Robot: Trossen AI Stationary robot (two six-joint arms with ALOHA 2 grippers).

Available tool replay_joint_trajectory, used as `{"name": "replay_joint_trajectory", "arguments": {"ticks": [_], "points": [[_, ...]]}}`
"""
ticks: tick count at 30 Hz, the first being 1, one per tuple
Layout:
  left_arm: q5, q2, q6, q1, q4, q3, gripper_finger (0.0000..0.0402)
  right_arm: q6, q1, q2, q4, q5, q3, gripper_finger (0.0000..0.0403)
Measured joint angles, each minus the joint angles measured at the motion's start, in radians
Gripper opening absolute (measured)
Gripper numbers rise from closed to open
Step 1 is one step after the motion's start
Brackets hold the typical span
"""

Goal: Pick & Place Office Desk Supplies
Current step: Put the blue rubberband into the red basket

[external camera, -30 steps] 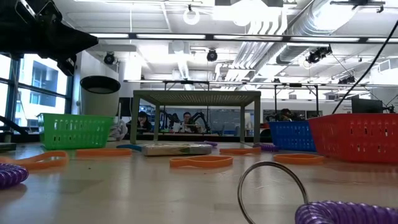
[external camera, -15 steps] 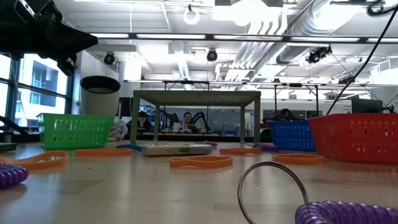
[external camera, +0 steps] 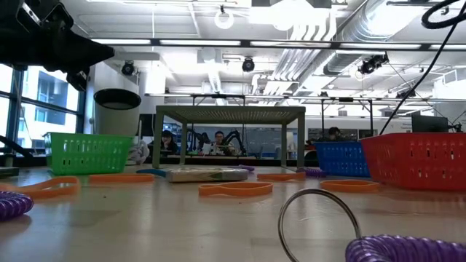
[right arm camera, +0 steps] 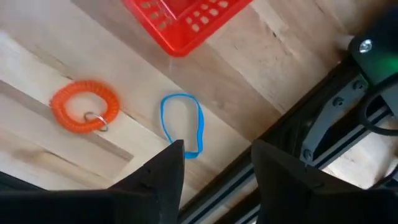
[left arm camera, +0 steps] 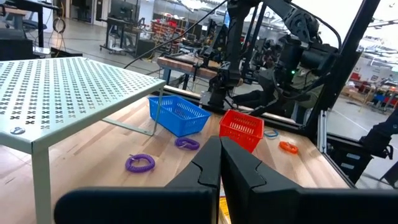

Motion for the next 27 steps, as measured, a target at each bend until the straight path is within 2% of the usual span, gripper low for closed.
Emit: {"name": "replay_joint_trajectory", "arguments": {"ticks": [6, 15, 21, 27], "points": [[0.0, 0.0, -0.001, 0.0, -0.019, 0.0, 0.0, -0.214, 0.0, 0.047, 0.014, 0.009, 0.0, 0.0201], [0.0, 0.0, -0.014, 0.0, -0.021, 0.0, 0.0, -0.462, -0.001, 0.174, 0.05, -0.003, 0.0, 0.0188], [0.0, 0.0, -0.014, 0.0, -0.021, 0.0, 0.0, -0.487, 0.0, 0.238, 0.062, -0.022, 0.0, 0.0186], [0.013, 0.0, -0.013, 0.0, -0.021, 0.0, 0.0, -0.507, 0.022, 0.25, 0.105, 0.011, 0.0, 0.0185]]}}
